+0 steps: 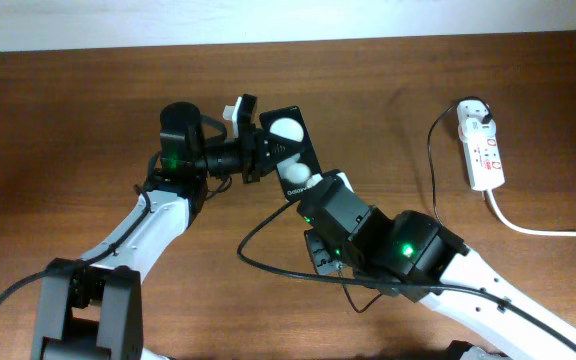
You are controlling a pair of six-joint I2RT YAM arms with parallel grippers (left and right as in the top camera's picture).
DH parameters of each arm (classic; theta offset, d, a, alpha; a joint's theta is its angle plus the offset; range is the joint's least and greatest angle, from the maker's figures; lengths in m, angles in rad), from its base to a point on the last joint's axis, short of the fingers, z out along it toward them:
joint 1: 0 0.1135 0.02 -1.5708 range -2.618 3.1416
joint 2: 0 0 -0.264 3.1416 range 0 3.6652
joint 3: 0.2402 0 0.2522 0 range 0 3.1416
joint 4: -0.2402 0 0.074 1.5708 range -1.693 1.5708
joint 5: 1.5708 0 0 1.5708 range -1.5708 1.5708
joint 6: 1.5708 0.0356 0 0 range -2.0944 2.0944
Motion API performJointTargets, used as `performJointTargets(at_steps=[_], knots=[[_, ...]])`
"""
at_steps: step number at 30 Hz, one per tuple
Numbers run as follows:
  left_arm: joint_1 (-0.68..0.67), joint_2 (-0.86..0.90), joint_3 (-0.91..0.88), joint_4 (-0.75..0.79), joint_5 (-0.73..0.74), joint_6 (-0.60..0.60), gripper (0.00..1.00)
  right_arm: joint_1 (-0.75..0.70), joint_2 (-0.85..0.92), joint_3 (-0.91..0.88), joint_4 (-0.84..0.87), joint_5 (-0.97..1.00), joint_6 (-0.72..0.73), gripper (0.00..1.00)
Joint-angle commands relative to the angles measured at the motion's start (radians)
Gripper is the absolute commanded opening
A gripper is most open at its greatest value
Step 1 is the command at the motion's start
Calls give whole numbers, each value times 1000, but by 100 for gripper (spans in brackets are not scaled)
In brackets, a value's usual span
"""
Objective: Plug charger to phone and switch on socket
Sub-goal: 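Bring the cable connector up to the phone's bottom port with the right gripper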
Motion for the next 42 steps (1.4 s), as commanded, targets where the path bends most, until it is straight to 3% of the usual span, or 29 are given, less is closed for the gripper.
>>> performJointTargets(at_steps=[1,12,15,23,42], knots=[[-2,-1,15,6,18,-3,0,6,33,2,3,2,-13,4],[-2,-1,15,6,18,94,0,59,51,2,-27,5,-8,4],[-2,-1,15,6,16,153,0,64,48,3,-46,6,71,4],[-2,-1,15,6,34,153,0,58,29,5,-40,43,175,4],[-2,-1,15,6,68,153,0,30,27,5,10,28,209,4]])
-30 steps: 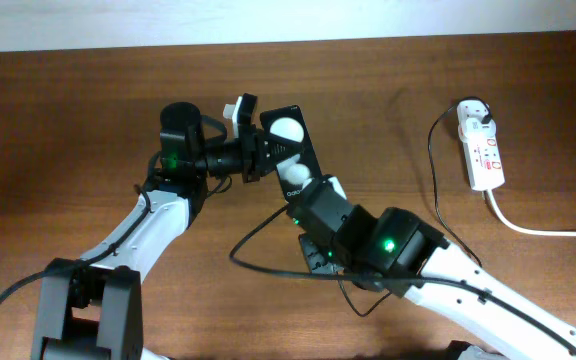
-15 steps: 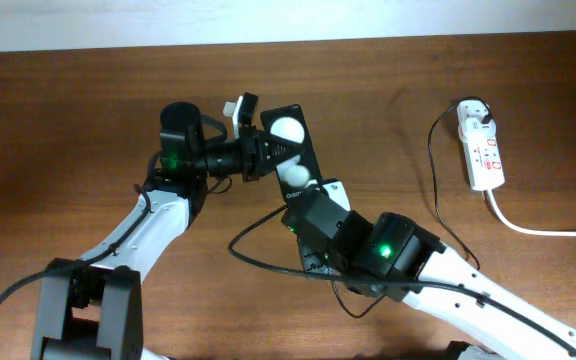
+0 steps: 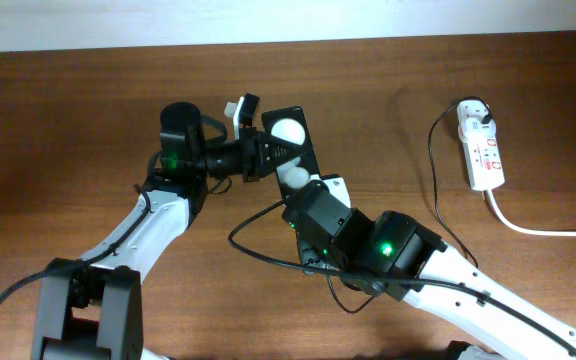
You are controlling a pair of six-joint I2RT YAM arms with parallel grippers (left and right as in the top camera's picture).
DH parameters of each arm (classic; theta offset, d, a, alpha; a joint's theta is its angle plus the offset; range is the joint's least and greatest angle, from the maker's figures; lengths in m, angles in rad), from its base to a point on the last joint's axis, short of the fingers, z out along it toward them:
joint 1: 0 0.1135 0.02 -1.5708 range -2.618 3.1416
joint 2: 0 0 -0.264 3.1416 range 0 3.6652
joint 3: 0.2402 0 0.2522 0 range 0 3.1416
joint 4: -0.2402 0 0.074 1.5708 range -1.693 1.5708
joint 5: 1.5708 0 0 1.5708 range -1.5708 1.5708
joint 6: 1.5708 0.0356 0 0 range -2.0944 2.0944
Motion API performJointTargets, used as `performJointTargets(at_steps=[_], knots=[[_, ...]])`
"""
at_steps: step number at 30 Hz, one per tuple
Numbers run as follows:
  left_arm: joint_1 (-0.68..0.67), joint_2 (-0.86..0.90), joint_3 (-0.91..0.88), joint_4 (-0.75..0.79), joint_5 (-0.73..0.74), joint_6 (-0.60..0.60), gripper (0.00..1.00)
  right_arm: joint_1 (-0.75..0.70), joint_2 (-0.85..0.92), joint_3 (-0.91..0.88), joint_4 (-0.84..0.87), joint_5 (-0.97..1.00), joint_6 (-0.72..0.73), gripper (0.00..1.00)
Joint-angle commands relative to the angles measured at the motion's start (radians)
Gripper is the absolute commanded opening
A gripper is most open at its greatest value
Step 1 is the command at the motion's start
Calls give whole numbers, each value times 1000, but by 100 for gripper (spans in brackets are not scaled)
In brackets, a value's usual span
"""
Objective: Plug charger to phone and switch on socket
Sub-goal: 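Bring the cable connector up to the phone's bottom port with the right gripper, then push the connector into the phone's port with the right gripper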
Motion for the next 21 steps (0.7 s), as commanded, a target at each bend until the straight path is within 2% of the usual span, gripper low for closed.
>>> performJointTargets(at_steps=[1,12,16,21], knots=[[-2,-1,15,6,30,25,0,-5,-26,5,0,8,19,4],[-2,-1,15,6,29,3,0,-5,-79,4,3,-26,37,4],[-2,-1,15,6,29,-87,0,-5,-79,4,3,-50,37,4],[-2,-1,15,5,30,-129,0,-4,-79,4,3,-47,37,4]])
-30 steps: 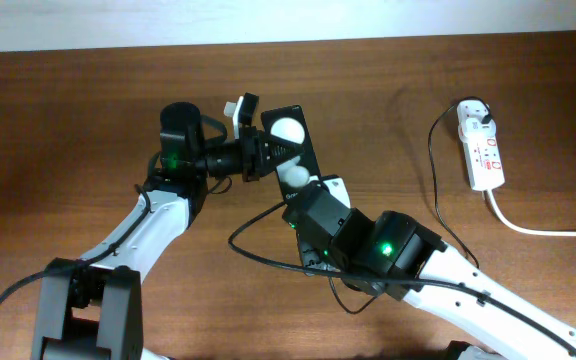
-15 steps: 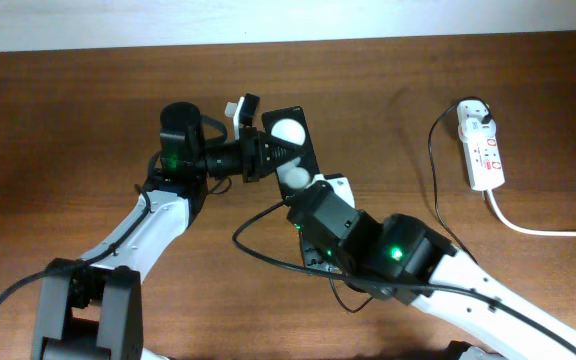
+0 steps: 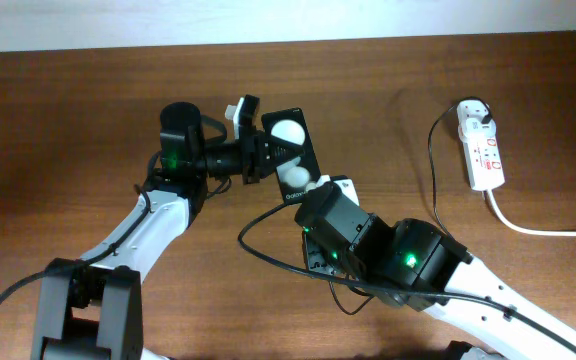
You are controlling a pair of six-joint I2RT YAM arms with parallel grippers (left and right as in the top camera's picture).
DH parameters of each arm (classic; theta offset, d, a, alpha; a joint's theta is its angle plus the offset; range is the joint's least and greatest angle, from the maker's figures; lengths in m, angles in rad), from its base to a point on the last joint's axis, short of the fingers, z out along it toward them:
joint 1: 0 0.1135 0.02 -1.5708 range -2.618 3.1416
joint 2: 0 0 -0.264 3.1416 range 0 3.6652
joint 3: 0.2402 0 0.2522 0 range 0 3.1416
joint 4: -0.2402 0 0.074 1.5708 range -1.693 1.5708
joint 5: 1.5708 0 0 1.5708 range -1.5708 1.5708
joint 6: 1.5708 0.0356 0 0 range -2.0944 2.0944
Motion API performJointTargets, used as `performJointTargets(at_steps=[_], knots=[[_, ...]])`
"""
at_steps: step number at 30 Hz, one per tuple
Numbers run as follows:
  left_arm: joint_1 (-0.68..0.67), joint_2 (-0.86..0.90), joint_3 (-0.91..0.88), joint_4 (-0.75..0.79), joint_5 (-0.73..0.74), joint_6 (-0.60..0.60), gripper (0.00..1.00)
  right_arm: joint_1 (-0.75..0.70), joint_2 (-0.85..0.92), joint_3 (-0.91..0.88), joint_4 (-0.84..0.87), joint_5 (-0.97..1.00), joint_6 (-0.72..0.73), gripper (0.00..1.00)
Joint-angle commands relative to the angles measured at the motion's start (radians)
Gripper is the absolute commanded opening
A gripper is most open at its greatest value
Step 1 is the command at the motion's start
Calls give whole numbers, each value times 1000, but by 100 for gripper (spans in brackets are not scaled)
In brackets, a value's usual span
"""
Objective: Plug charger to phone and switch on socket
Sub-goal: 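Push the connector into the phone's port with the right gripper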
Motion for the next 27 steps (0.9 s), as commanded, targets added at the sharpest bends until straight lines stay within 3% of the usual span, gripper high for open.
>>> performJointTargets(at_steps=[1,27], knots=[[-2,-1,15,5,27,-33,0,-4,-10,4,4,2,8,4],[-2,-1,15,2,63,13,0,-4,-8,4,30,77,4,4]])
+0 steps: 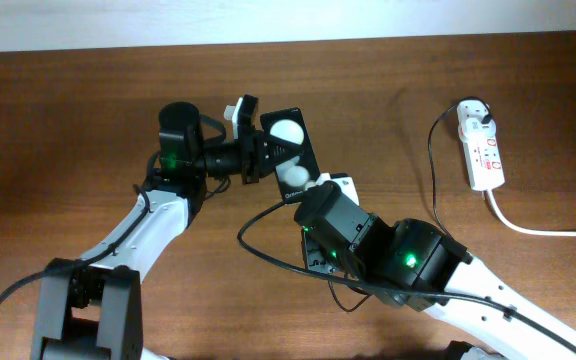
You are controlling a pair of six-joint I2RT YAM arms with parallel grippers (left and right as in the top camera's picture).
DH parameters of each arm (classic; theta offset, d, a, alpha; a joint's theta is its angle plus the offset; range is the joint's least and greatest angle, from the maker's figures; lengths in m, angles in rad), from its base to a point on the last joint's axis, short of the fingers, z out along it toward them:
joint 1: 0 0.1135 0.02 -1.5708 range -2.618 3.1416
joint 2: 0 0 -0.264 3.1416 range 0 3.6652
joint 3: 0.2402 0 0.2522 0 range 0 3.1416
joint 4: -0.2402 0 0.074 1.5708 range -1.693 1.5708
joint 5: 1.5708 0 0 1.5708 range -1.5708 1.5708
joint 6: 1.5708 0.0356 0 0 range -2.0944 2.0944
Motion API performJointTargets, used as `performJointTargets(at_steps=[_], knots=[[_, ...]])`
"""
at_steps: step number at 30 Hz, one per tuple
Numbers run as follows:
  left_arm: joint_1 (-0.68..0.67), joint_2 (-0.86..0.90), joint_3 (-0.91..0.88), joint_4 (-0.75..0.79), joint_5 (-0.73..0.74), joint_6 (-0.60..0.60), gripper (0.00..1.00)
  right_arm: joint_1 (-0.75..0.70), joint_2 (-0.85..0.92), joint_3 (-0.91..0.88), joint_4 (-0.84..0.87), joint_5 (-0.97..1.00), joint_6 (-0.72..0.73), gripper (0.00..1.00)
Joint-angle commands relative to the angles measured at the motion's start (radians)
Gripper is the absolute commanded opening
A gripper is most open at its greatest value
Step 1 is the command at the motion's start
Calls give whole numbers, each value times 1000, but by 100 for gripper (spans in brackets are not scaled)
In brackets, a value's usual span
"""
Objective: Plug charger to phone and switch on socket
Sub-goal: 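Push the connector into the phone's port with the right gripper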
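Note:
A black phone (296,152) with a white round grip lies tilted near the table's middle. My left gripper (256,158) reaches in from the left and is shut on the phone's long sides. My right gripper (320,188) sits against the phone's lower end, where one white fingertip (336,181) shows. Its wrist hides the charger plug and the phone's port. The black charger cable (253,250) trails from that gripper in a loop. It runs on to the white socket strip (480,148) at the right, whose switch is too small to read.
The cable rises along the strip's left side (431,160) to a plug at its top. A white mains cord (538,228) leaves the strip toward the right edge. Both arms cross the table's front half.
Almost nothing differs. My right gripper has edged a touch up and left against the phone's lower end, and the left gripper still holds the phone in the same place.
My left gripper held the phone throughout. The right gripper was at the phone's lower end with the cable trailing. Then it stood further left, covering that end. It then lay slightly back to the right, and it is still pressed there now.

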Motion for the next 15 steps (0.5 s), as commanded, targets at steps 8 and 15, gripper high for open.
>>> performJointTargets(at_steps=[8,15], knots=[[-3,-1,15,6,133,43,0,-4,12,4,68,88,-75,4],[-3,-1,15,6,142,-27,0,-4,28,4,82,89,-161,4]])
